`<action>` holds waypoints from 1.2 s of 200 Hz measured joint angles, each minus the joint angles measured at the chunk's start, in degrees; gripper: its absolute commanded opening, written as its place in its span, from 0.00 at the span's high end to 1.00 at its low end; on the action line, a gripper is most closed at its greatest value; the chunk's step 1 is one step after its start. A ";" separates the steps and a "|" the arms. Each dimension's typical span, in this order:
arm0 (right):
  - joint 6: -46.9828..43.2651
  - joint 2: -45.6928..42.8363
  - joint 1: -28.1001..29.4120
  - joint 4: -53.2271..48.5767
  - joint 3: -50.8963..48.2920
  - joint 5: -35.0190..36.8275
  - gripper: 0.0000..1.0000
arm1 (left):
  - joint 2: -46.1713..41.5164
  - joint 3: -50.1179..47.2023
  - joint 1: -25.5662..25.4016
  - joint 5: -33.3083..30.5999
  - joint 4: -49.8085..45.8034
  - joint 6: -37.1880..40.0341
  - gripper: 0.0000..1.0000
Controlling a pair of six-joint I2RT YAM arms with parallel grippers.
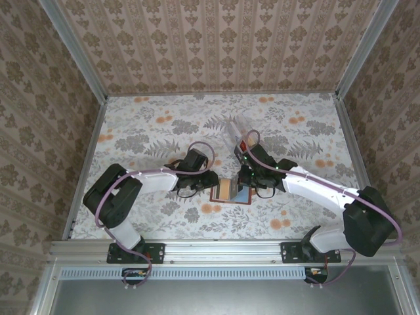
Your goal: Put the credit cards into the card holder
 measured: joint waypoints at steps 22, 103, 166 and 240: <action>0.00 0.52 0.00 0.74 0.11 -0.66 0.97 | -0.02 -0.02 -0.07 0.00 0.00 -0.02 0.65; 0.02 3.30 0.00 1.75 0.44 -2.64 0.97 | -0.15 -0.07 -0.31 -0.39 0.35 -0.07 0.62; 0.00 3.63 0.00 1.88 1.11 -3.28 0.97 | -2.29 -0.68 -0.31 -1.86 0.39 -0.28 0.61; 0.11 3.72 0.02 0.70 1.51 -2.12 0.99 | -3.52 -1.01 -0.31 -4.17 -0.48 -0.33 0.54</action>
